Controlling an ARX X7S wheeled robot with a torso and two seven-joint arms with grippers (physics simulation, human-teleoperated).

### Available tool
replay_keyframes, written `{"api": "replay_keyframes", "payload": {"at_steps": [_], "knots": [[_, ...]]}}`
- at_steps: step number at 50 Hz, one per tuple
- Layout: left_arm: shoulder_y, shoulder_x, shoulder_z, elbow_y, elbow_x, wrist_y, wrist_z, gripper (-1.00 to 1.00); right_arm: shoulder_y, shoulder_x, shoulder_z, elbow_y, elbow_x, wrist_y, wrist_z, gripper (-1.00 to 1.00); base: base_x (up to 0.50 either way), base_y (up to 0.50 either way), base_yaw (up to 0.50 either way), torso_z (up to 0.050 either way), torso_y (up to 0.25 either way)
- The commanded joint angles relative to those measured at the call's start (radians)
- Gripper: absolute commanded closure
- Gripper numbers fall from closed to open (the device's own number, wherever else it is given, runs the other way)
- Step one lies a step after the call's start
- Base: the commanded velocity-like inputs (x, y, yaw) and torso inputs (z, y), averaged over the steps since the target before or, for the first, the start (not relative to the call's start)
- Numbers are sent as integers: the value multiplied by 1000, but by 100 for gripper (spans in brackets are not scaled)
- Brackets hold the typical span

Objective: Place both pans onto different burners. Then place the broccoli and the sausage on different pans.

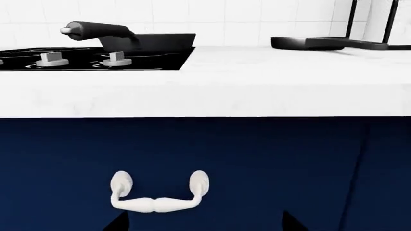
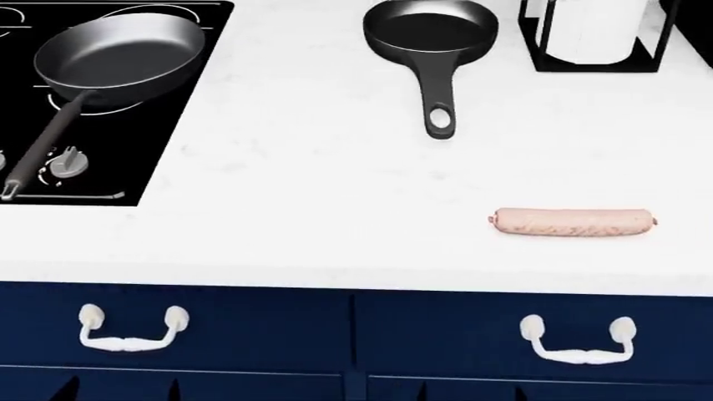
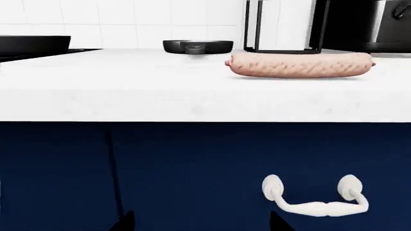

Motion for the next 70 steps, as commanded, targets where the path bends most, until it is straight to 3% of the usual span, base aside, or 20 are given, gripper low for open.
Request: {"api": "replay_keyframes", "payload": {"at_steps": [1,32,45,54,70], "knots": [[0,8,-9,5,6,-6,12,-100,-3,-9,4,2,-1,9,-17,-100,0,-500,0,0,0],[-1,-17,17,4,-21,2,-19,-100,-3,15,-24,0,22,0,15,-100,0,-497,0,0,0],[1,-25,13,35,-36,-33,-48,-100,-15,31,-33,-59,20,18,38,-100,0,-52,0,0,0],[-8,-84,-40,257,-45,-270,-119,-100,5,71,-26,-261,8,202,81,-100,0,0,0,0,0],[-249,-172,-141,567,-212,-748,-142,-100,214,176,26,-659,56,701,100,-100,0,0,0,0,0]]}}
